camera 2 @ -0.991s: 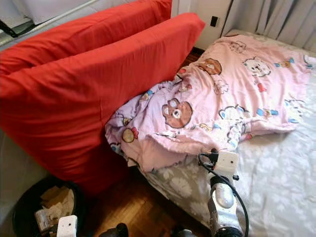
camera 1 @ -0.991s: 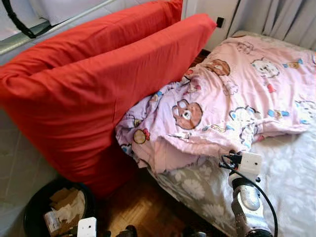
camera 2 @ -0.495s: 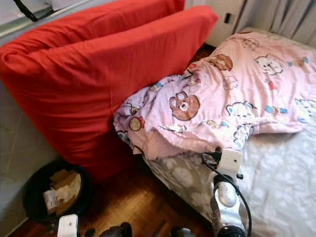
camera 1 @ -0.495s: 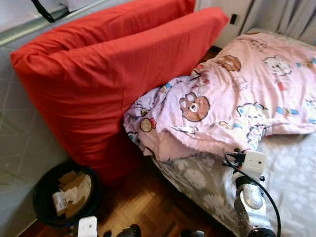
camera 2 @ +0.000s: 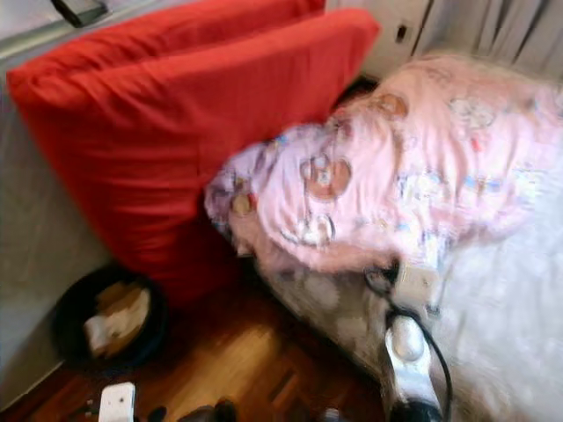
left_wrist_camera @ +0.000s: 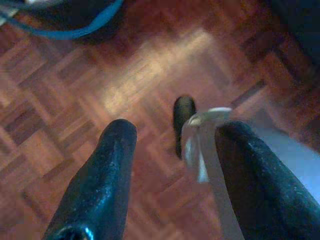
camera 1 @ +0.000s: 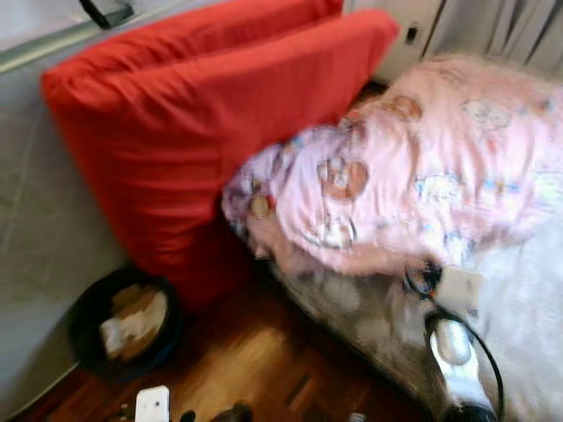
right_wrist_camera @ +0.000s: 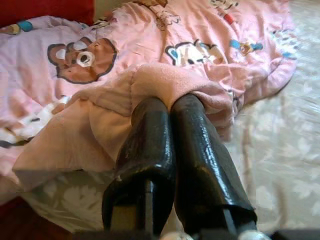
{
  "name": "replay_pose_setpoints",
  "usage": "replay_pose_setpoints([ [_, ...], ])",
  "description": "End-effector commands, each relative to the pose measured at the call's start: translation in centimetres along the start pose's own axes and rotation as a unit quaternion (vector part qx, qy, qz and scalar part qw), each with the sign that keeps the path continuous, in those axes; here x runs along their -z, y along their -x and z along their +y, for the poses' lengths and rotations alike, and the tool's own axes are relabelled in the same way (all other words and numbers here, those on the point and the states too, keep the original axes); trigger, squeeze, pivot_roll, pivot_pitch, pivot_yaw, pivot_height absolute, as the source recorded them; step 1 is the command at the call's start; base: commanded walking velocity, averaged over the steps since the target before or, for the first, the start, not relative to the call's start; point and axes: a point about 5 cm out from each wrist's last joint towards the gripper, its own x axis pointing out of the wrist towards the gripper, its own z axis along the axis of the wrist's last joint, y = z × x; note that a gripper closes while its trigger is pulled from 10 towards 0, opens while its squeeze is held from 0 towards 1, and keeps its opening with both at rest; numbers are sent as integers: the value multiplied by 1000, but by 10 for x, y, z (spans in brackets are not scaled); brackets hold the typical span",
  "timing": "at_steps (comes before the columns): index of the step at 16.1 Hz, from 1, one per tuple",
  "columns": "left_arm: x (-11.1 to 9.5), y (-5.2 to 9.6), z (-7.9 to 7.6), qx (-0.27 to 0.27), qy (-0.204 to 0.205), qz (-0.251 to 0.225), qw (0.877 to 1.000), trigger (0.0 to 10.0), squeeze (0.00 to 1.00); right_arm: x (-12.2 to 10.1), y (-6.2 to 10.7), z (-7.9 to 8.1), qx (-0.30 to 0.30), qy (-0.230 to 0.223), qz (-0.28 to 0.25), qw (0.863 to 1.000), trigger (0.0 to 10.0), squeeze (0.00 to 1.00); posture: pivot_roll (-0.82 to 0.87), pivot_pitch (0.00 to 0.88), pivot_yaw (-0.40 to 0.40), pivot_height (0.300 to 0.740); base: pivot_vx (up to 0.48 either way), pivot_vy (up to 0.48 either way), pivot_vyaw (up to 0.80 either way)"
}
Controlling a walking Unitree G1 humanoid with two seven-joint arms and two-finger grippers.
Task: Clean up the room
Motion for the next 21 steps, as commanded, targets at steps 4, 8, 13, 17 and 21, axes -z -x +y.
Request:
replay_pose_setpoints([
  [4, 10, 3, 1, -1, -4, 19, 1000, 10000, 0, 2, 4, -11, 25, 5, -2, 1000, 10000, 0, -1, 179, 21, 740, -249, 0, 0],
  [8, 9, 3, 0, 0, -5, 18, 1000, 10000, 0, -5, 1, -12, 33, 9, -22, 999, 10000, 0, -3, 180, 20, 740, -250, 0, 0],
  [13, 11, 4, 0, 3, -19, 20, 1000, 10000, 0, -12, 1, -9, 31, 23, -43, 998, 10000, 0, -1, 181, 19, 740, -48, 0, 0],
  [17, 11, 3, -1, 3, -21, 21, 1000, 10000, 0, -9, 1, -10, 39, 23, -29, 999, 10000, 0, -1, 180, 17, 740, 0, 0, 0],
  [21, 12, 4, -2, 2, -25, 19, 1000, 10000, 0, 18, 7, -31, 105, 25, 63, 992, 10000, 0, 0, 178, 16, 740, 0, 0, 0],
])
